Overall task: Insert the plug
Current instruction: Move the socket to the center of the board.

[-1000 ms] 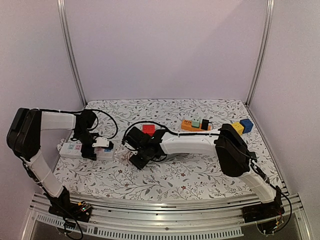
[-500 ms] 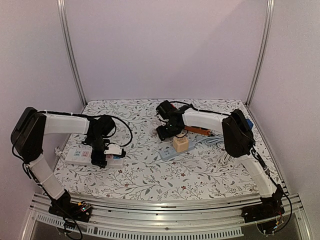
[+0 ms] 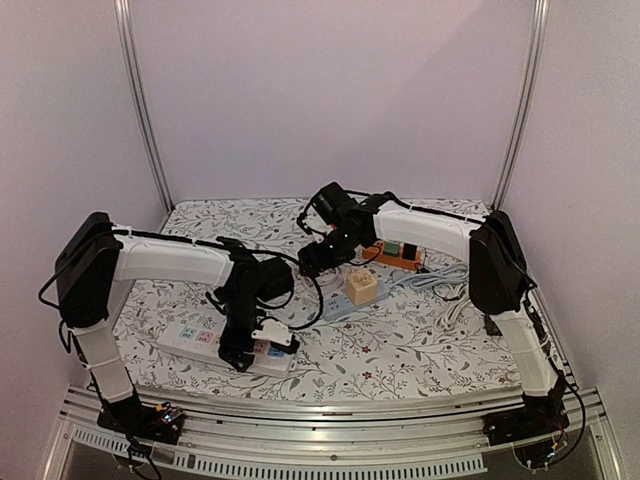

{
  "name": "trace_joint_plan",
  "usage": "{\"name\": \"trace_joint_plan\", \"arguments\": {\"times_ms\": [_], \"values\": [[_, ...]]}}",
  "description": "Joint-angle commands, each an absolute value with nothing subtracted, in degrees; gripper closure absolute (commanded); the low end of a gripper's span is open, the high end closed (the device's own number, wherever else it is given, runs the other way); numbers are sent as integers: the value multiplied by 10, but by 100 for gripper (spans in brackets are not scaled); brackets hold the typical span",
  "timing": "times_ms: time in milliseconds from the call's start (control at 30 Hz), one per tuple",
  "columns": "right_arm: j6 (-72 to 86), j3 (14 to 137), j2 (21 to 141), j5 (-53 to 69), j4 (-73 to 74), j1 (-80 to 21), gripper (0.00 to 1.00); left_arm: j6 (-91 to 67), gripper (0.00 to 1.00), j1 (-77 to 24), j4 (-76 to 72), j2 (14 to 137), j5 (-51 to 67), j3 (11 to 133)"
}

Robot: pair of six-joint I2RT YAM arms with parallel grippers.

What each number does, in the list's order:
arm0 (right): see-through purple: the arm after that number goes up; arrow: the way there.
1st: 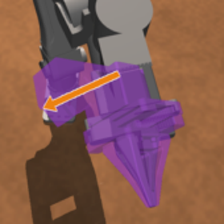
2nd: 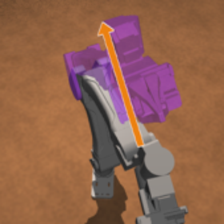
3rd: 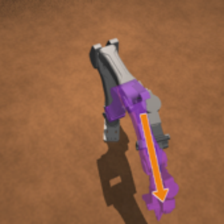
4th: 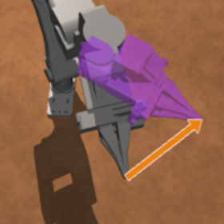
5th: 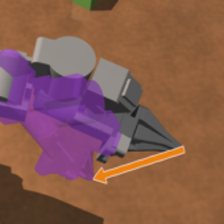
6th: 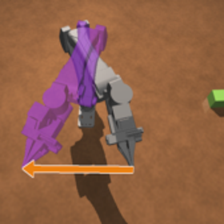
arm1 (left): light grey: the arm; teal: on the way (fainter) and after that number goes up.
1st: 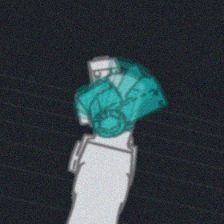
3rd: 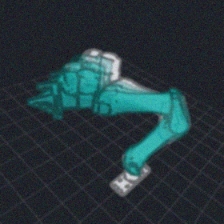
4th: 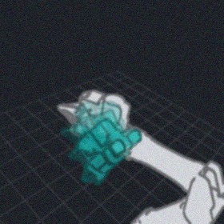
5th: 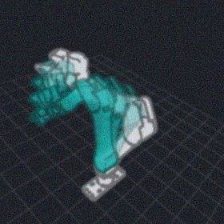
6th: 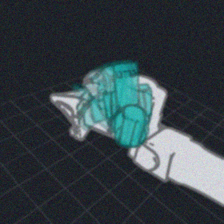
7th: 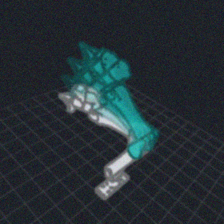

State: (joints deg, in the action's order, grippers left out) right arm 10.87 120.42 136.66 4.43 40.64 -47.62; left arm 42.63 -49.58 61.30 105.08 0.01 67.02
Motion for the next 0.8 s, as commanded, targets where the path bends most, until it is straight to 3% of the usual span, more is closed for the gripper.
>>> {"name": "trace_joint_plan", "arguments": {"times_ms": [0, 133, 267, 333, 400, 600, 767], "values": [[116, 1172, 1271, 54, 408, -476, 20, 393, 51, -570, 619, 1124, 101, 650], [135, 1137, 1222, 7, 417, -474, 18, 343, 51, -601, 567, 1157, 51, 696], [159, 1075, 1154, -57, 418, -468, 13, 296, 38, -615, 527, 1176, 47, 752], [164, 1041, 1109, -82, 419, -466, 10, 298, 29, -621, 542, 1185, 79, 782], [169, 1006, 1076, -101, 418, -465, 7, 316, 3, -626, 571, 1185, 121, 804], [162, 928, 1001, -81, 410, -464, 2, 393, 1, -610, 658, 1114, 225, 851], [123, 866, 960, -7, 370, -472, 1, 515, 1, -505, 774, 1047, 224, 844]]}}
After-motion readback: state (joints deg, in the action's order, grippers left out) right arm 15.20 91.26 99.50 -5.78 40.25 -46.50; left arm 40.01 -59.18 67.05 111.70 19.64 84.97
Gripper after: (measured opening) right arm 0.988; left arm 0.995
